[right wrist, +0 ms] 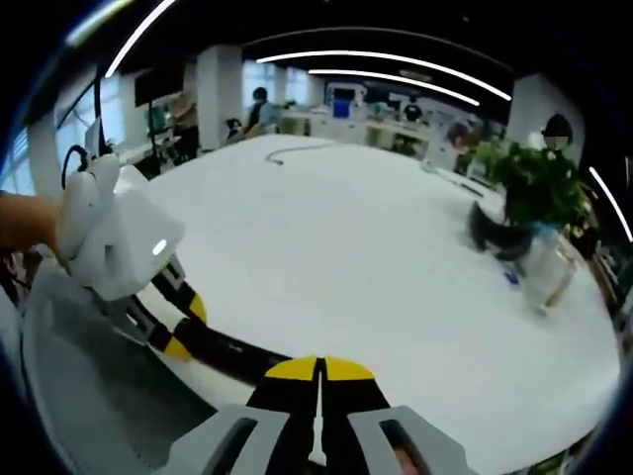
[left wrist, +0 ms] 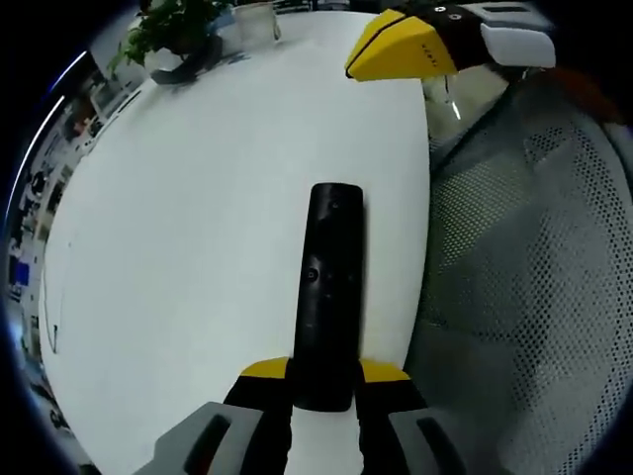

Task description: Press the specified remote control buttons in sequence, fully releasing each button before pressing the next.

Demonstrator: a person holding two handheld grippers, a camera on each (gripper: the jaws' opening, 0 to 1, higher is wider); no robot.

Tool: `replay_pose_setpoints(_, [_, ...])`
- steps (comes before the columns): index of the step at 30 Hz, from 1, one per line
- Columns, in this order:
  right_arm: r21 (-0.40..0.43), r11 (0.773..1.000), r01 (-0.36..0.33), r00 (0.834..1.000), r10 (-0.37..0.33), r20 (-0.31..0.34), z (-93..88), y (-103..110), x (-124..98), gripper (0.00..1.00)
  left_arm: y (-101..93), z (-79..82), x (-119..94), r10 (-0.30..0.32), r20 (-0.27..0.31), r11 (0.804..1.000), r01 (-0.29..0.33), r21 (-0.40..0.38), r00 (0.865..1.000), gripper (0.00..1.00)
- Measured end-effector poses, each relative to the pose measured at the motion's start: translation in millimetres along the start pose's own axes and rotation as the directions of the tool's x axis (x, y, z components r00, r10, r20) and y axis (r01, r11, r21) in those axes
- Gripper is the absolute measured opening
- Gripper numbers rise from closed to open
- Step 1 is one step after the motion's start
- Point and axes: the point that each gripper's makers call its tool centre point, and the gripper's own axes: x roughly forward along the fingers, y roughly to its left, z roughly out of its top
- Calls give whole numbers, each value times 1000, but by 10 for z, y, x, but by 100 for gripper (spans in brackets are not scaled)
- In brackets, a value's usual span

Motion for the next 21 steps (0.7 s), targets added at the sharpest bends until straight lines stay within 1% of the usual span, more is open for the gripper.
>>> replay_pose_setpoints(3, [7, 1000, -17, 1000, 17, -20, -27, 27, 19, 0, -5, -2, -5, 0, 24, 1000, 0, 5, 1000, 23])
replay_pose_setpoints(6, [10, 999, -37, 998, 38, -40, -48, 62, 43, 0, 4, -2, -8, -3, 47, 1000, 3, -7, 999, 23])
replay_pose_setpoints(8, [33, 997, -71, 995, 73, -67, -83, 110, 61, 0, 5, -3, -11, -4, 64, 1000, 4, -11, 998, 23])
replay_pose_setpoints(9, [55, 994, -93, 991, 98, -90, -115, 143, 71, 0, 2, -3, -13, -3, 73, 1000, 4, -10, 997, 23])
replay_pose_setpoints(11, [68, 990, -126, 985, 133, -114, -135, 168, 107, 0, -3, -4, -20, -1, 100, 1000, 2, -9, 995, 23])
replay_pose_setpoints(15, [106, 983, -147, 971, 164, -173, -173, 153, 207, 0, -2, -2, -30, -1, 181, 1000, 3, -10, 984, 23])
replay_pose_setpoints(16, [127, 981, -149, 968, 171, -184, -173, 140, 240, 0, -4, -2, -32, 0, 196, 1000, 2, -8, 981, 23])
replay_pose_setpoints(18, [168, 971, -169, 964, 199, -178, -145, 140, 287, 0, -6, 0, -40, 7, 246, 1000, -4, -11, 969, 24])
replay_pose_setpoints(21, [204, 962, -181, 957, 220, -188, -138, 134, 348, 0, -7, -3, -46, 15, 287, 1000, -12, -11, 958, 24])
